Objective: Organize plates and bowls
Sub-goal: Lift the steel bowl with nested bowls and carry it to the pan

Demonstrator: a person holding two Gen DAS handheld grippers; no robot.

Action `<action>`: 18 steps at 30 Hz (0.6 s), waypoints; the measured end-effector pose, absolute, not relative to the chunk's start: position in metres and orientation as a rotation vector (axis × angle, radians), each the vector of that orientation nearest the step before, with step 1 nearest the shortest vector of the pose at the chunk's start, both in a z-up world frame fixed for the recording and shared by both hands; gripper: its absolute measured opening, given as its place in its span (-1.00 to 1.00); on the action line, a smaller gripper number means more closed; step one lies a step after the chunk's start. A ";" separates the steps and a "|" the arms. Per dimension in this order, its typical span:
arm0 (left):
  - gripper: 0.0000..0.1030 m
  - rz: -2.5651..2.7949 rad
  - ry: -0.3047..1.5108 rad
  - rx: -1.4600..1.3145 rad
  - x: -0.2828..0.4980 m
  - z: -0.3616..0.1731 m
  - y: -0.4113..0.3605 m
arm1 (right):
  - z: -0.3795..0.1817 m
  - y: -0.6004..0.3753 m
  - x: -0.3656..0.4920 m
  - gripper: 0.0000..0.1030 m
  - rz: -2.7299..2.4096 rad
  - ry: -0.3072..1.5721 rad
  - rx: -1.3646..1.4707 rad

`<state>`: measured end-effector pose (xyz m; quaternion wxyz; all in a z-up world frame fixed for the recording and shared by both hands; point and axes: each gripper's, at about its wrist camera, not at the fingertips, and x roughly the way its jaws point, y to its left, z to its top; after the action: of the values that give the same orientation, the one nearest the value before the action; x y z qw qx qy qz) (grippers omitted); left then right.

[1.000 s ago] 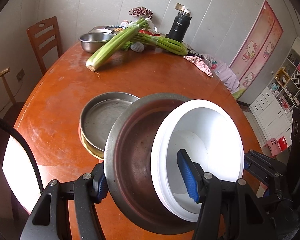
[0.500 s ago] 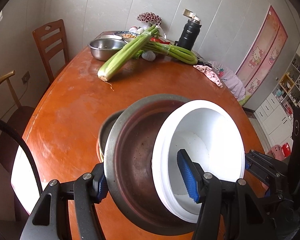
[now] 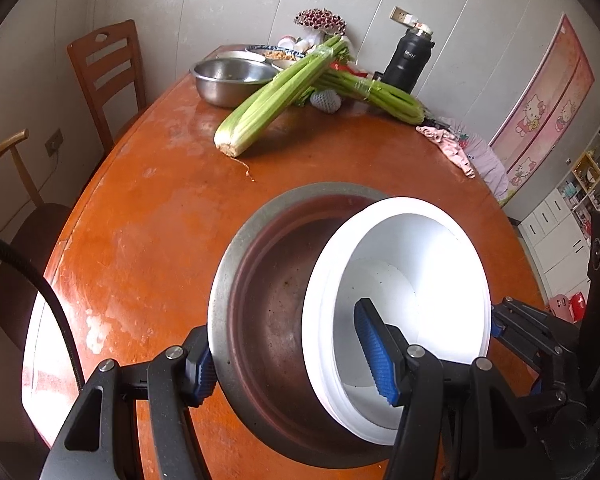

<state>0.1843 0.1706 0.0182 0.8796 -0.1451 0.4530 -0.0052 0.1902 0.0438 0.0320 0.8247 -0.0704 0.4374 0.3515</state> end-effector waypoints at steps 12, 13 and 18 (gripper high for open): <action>0.17 -0.012 0.979 -0.308 0.195 0.000 0.170 | 0.011 0.044 0.204 0.24 0.731 0.984 -0.151; 0.17 -0.010 0.977 -0.306 0.196 0.000 0.169 | 0.011 0.044 0.205 0.24 0.730 0.985 -0.152; 0.18 0.023 0.978 -0.283 0.196 -0.001 0.169 | 0.010 0.046 0.205 0.24 0.711 0.973 -0.178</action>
<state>0.1964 0.1688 -0.0014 0.8732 -0.1355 0.4681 0.0110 0.2051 0.0461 0.0098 0.8201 -0.0837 0.4571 0.3338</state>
